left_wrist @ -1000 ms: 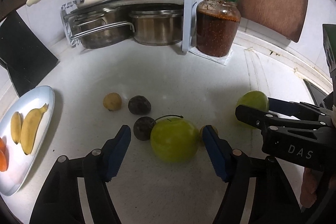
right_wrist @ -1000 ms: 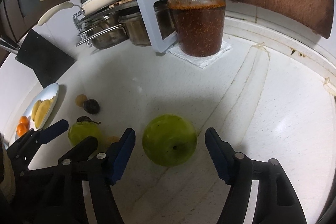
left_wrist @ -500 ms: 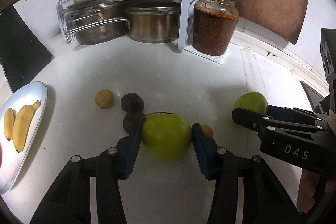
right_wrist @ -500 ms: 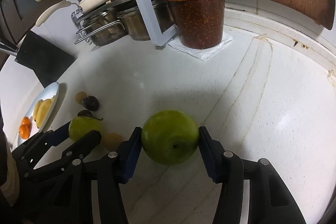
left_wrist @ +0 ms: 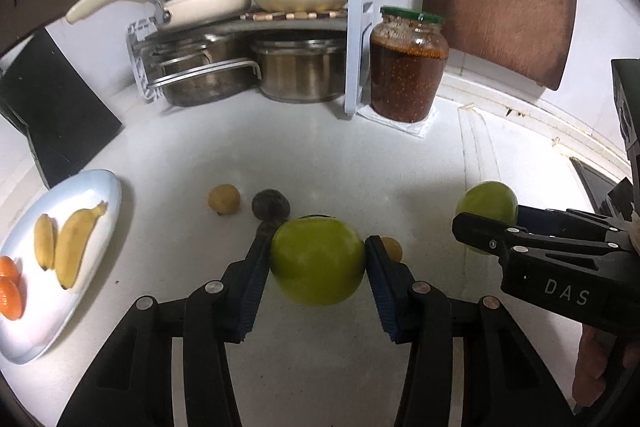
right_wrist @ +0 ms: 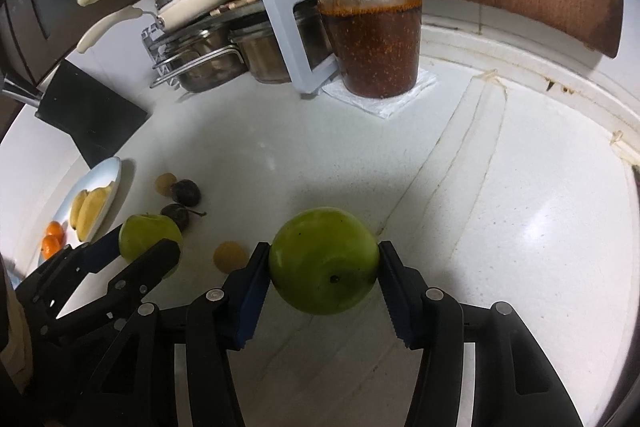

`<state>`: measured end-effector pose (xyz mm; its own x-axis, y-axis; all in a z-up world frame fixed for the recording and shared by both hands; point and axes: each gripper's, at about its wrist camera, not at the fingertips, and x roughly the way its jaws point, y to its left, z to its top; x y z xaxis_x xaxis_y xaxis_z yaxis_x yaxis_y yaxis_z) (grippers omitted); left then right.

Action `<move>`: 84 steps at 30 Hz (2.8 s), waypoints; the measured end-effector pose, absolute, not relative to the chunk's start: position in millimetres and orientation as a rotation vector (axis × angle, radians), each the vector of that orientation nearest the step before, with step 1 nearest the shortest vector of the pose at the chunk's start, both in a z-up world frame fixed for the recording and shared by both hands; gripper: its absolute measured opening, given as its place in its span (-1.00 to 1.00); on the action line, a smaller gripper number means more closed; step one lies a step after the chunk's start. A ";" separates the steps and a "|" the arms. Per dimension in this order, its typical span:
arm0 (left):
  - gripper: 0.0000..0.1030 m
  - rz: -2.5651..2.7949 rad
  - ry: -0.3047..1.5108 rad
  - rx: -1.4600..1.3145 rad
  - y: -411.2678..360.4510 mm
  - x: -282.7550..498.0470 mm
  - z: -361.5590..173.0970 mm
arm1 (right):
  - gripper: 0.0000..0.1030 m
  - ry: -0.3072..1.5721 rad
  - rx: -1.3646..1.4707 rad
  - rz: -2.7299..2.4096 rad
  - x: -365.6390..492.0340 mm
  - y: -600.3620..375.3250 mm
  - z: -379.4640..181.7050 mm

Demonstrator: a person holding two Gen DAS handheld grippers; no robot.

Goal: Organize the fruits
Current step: 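Grasp and lift a green apple with each tool, then carry both green apples in the two tools over to the plate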

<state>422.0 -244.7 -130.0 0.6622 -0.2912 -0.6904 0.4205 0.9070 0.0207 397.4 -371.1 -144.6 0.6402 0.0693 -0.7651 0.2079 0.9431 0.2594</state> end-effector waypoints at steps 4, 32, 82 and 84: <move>-0.07 -0.404 0.723 0.175 -240.1 414.7 -119.5 | 0.04 0.845 0.325 -0.085 388.2 -367.0 -130.1; -0.07 -0.286 0.535 0.114 -165.3 362.2 -36.8 | 0.05 0.662 0.237 0.030 357.6 -298.2 -43.5; -0.07 0.055 0.489 0.041 4.3 355.1 -20.0 | 0.05 0.613 0.128 0.387 423.5 -122.1 -13.4; -0.08 0.065 0.492 0.038 8.1 355.7 -21.0 | 0.05 0.614 0.124 0.396 425.3 -117.3 -14.1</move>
<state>355.7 8.1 -21.0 0.8796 0.0712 -0.4704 -0.0527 0.9972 0.0525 425.3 -117.3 -14.1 0.7450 0.3973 -0.5358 -0.3244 0.9177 0.2294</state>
